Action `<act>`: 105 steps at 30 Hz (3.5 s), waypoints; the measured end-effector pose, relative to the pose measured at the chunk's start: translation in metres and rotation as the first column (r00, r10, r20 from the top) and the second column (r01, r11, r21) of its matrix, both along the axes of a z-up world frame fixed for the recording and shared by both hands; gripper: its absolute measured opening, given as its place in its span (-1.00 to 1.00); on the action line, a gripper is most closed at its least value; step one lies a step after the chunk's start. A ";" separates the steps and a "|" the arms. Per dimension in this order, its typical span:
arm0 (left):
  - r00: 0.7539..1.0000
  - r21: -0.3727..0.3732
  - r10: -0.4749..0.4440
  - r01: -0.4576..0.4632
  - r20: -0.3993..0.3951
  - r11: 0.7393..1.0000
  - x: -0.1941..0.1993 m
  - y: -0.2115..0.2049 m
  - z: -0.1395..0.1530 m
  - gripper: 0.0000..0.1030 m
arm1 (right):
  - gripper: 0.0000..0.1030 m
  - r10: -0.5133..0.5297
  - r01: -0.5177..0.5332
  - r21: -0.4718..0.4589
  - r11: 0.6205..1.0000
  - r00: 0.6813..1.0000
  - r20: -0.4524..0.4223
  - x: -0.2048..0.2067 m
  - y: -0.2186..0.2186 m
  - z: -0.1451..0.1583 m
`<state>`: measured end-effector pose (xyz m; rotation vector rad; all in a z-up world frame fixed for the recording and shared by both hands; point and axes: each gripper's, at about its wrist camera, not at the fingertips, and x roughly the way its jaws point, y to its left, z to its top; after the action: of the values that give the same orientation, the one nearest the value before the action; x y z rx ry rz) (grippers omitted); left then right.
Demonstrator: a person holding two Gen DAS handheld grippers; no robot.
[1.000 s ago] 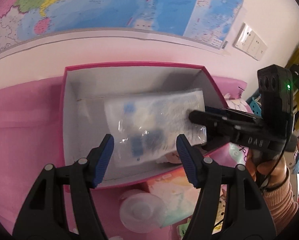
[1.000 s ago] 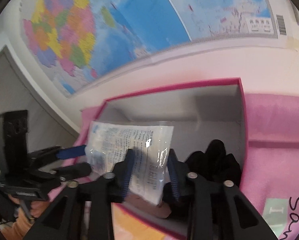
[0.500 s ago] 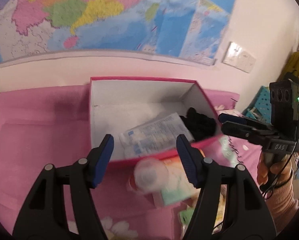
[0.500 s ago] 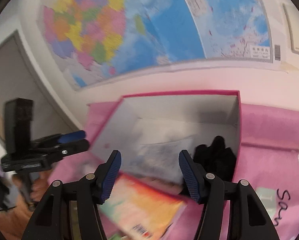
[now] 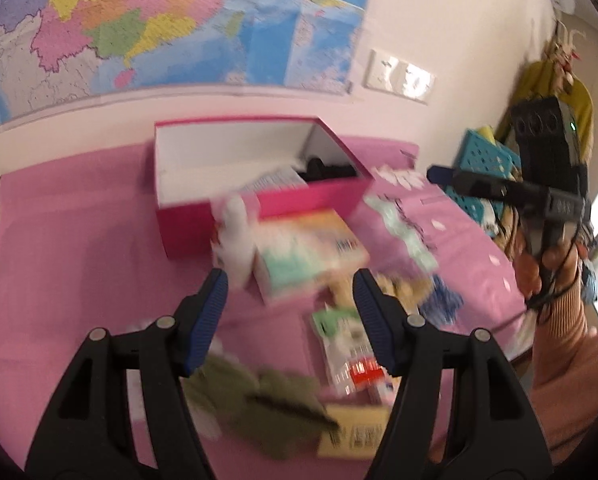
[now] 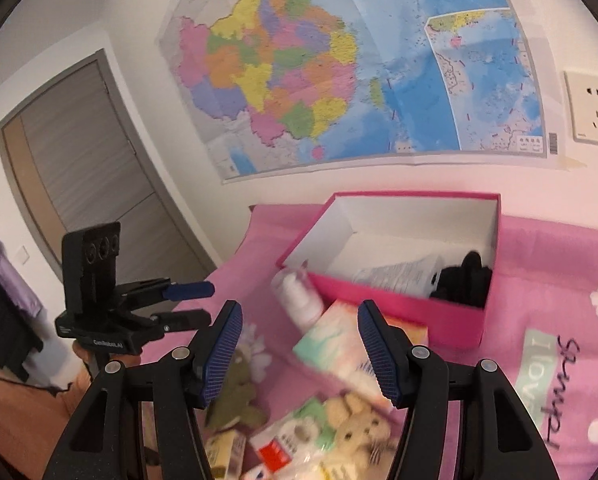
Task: Organize soft objects
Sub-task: 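Lower the left gripper onto the yellow snack box and grasp it, then carry the yellow snack box with the left gripper toward the pink box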
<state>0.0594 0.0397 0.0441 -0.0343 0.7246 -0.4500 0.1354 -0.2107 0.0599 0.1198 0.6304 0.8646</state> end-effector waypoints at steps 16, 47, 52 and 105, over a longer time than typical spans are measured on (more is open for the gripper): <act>0.980 -0.081 -0.141 0.130 -0.142 0.988 -0.073 -0.006 -0.060 0.29 | 0.19 0.125 -0.132 -0.033 0.991 0.980 -0.155 -0.094 -0.003 -0.065; 0.931 -0.230 -0.176 0.104 -0.321 0.968 -0.056 -0.015 -0.113 -0.05 | -0.09 0.161 -0.163 0.021 0.986 0.929 -0.334 -0.087 0.035 -0.132; 0.933 -0.230 -0.150 0.075 -0.327 0.970 -0.055 -0.009 -0.112 -0.17 | -0.24 0.124 -0.136 -0.015 0.991 0.939 -0.322 -0.076 0.036 -0.133; 0.997 0.053 0.067 -0.065 -0.038 0.996 0.131 -0.009 0.024 -0.16 | -0.37 0.004 0.005 0.070 0.998 0.992 -0.129 0.117 0.067 -0.029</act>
<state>0.1901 0.0306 0.0682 -0.0184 0.7722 -0.3683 0.2521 -0.1432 0.0311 0.2404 0.7212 0.8836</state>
